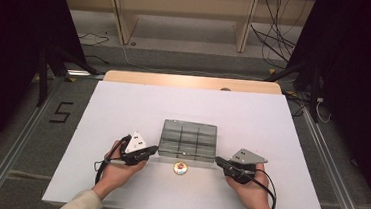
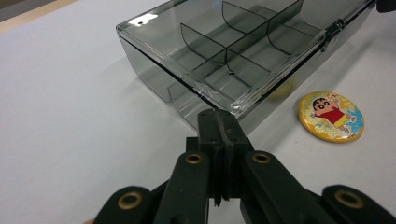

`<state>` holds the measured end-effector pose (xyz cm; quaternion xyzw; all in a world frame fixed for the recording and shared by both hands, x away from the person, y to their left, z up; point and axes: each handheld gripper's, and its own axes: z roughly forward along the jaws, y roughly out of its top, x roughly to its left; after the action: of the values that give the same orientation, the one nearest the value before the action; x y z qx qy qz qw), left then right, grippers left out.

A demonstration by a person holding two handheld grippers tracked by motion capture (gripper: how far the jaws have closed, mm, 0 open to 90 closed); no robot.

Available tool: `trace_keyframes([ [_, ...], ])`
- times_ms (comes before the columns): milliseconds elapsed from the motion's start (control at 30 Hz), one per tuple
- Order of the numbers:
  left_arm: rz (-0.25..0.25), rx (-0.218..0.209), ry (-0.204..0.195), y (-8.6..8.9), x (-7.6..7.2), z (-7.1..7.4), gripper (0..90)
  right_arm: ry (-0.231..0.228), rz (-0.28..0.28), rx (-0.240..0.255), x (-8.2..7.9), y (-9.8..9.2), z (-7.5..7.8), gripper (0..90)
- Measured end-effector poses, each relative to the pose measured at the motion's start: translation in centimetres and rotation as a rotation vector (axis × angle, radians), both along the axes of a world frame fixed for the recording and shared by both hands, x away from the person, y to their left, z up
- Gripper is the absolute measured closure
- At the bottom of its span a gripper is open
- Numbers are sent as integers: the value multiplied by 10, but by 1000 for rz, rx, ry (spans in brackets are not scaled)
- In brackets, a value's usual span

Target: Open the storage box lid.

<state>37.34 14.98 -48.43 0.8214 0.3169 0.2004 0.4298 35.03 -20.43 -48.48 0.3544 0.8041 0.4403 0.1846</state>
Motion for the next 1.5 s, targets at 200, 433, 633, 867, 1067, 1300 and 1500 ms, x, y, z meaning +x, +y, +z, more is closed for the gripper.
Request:
trace_keyframes([
  [200, 1, -6, -6, -1, -1, 1, 894, -6, 2, 22, 0, 0, 1, 900],
  [433, 1, -15, -7, 0, 0, 1, 893, -22, -3, 30, -1, 1, 3, 900],
  [633, 2, -26, -20, -1, -1, 3, 894, -32, -8, 32, -1, 1, 5, 900],
  [867, 1, -39, -31, -2, -2, 5, 894, -41, -13, 42, 0, 2, 7, 900],
  [1067, 7, -52, -46, -3, -2, 7, 894, -51, -19, 48, 1, 2, 9, 900],
  [1300, 16, -59, -55, -4, 1, 8, 894, -56, -31, 53, 4, 3, 11, 900],
  [1500, 19, -63, -56, -4, 2, 9, 894, -57, -34, 53, 6, 3, 12, 900],
])
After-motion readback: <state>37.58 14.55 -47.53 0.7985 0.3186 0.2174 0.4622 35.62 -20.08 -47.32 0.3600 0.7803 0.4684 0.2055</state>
